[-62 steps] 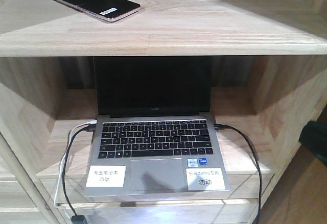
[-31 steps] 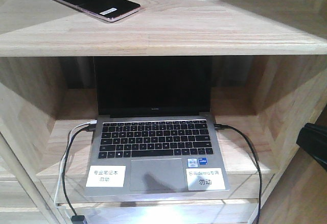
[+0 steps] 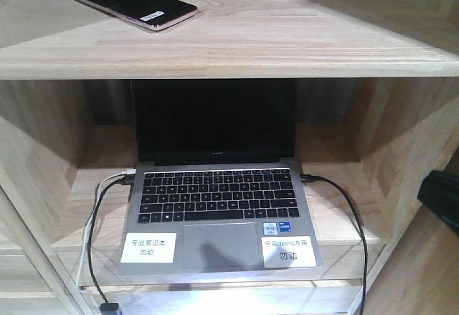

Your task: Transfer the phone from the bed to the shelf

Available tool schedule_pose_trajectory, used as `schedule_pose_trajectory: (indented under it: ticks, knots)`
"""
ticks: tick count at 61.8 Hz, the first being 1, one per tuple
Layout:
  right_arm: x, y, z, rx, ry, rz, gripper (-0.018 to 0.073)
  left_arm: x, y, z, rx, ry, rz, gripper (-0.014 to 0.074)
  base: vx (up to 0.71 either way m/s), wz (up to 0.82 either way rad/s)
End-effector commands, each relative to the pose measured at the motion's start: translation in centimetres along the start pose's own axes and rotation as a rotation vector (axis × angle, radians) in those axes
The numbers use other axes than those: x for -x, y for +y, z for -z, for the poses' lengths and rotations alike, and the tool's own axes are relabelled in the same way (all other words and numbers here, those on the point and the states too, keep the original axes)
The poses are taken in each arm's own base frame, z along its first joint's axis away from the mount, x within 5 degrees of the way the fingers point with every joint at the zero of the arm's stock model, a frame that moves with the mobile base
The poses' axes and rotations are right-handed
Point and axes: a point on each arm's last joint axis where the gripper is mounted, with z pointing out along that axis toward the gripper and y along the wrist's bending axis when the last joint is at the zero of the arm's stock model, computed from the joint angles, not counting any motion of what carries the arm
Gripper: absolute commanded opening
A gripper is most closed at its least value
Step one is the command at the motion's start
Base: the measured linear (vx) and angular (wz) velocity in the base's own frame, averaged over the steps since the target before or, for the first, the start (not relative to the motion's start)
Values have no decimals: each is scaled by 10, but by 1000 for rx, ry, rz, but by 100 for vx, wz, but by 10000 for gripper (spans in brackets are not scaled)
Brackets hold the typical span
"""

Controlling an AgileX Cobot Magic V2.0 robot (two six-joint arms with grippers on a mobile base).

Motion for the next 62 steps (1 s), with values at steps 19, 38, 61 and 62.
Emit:
schedule_pose_trajectory:
  ticks: [19,38,61,62]
  knots:
    - [11,-10,14,-144,-74,31,-8,6,1,0,6,-76,13,1,0,0]
    - [-37,-23,18,-364,-51,-98,-8,6,1,0,6,-76,13,1,0,0]
    - [-102,-23,25,-523,-57,-89,-8,6,1,0,6,-76,13,1,0,0]
    - [-104,-23,25,-524,-61,-89,-8,6,1,0,6,-76,13,1,0,0]
